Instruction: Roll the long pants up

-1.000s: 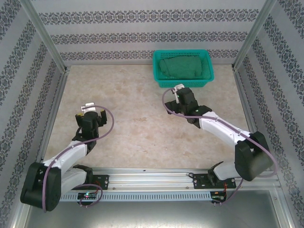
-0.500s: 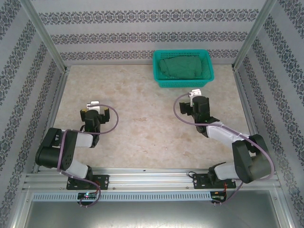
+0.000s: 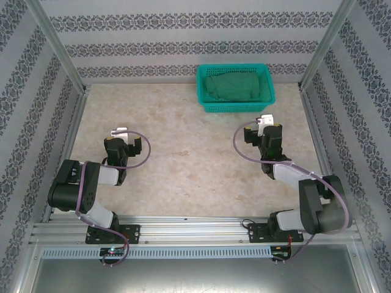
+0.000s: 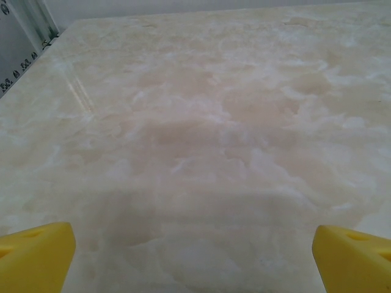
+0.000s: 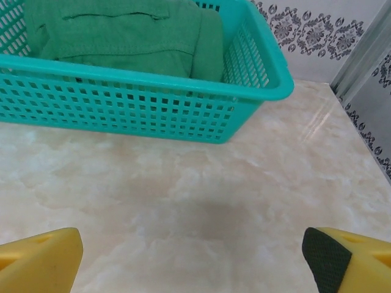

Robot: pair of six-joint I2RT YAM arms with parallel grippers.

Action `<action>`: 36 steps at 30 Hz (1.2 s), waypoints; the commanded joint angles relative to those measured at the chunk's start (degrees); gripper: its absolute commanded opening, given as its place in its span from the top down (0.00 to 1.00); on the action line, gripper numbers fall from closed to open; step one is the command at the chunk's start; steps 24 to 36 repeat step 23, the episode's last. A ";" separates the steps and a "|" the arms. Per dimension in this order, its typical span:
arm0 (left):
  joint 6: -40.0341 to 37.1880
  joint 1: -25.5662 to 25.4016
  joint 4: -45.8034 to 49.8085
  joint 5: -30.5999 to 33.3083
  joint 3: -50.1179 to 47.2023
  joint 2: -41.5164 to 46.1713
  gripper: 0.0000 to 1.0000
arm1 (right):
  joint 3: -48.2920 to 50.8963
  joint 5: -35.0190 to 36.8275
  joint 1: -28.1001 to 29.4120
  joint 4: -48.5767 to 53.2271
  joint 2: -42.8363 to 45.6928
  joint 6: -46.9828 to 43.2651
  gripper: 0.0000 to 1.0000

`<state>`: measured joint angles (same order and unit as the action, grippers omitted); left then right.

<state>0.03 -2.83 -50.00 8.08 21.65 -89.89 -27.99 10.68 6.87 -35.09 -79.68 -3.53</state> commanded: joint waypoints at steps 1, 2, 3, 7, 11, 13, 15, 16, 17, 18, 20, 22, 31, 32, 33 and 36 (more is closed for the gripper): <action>0.67 0.81 0.52 -1.67 1.02 0.55 0.00 | 5.14 -4.38 -5.13 -13.30 -5.22 5.85 0.07; 0.67 0.89 0.47 -1.78 0.98 0.58 0.00 | 6.02 -6.91 -6.65 -14.42 -5.97 7.09 0.09; 0.69 0.92 0.56 -1.89 0.98 0.54 0.00 | 7.84 -8.53 -7.00 -21.12 -7.68 7.06 0.10; 0.68 0.99 0.62 -2.08 1.06 0.56 0.00 | 5.77 -7.85 -5.91 -15.28 -6.70 5.43 0.03; 0.78 1.14 0.85 -2.35 1.16 0.57 0.00 | 5.90 -6.93 -5.24 -15.74 -6.68 4.77 0.02; 0.76 1.16 0.87 -2.38 1.20 0.54 0.00 | 5.93 -6.50 -4.94 -15.25 -6.31 4.62 0.02; 0.81 1.25 0.93 -2.60 1.20 0.51 0.00 | 5.85 -7.04 -5.08 -15.23 -6.39 4.82 0.02; 0.84 1.25 0.96 -2.58 1.20 0.54 0.00 | 5.70 -7.89 -5.55 -14.75 -6.32 5.01 0.02; 0.88 1.33 1.02 -2.76 1.29 0.57 0.00 | 5.70 -8.00 -5.56 -14.87 -6.36 5.00 0.02; 0.99 1.61 1.53 -3.23 1.52 0.48 0.00 | 5.67 -7.96 -5.55 -14.84 -6.34 5.02 0.02; 1.22 2.28 2.14 -4.64 1.79 0.59 0.00 | 5.72 -7.97 -5.56 -14.83 -6.36 5.02 0.02; 1.15 2.22 1.63 -4.60 1.54 0.51 0.00 | 5.75 -7.96 -5.55 -14.83 -6.42 5.02 0.02; 1.16 2.22 1.70 -4.72 1.61 0.51 0.00 | 5.66 -8.00 -5.56 -14.83 -6.31 5.02 0.02; 1.16 2.22 1.70 -4.72 1.61 0.51 0.00 | 5.66 -8.00 -5.56 -14.83 -6.31 5.02 0.02; 1.16 2.22 1.70 -4.72 1.61 0.51 0.00 | 5.66 -8.00 -5.56 -14.83 -6.31 5.02 0.02; 1.16 2.22 1.70 -4.72 1.61 0.51 0.00 | 5.66 -8.00 -5.56 -14.83 -6.31 5.02 0.02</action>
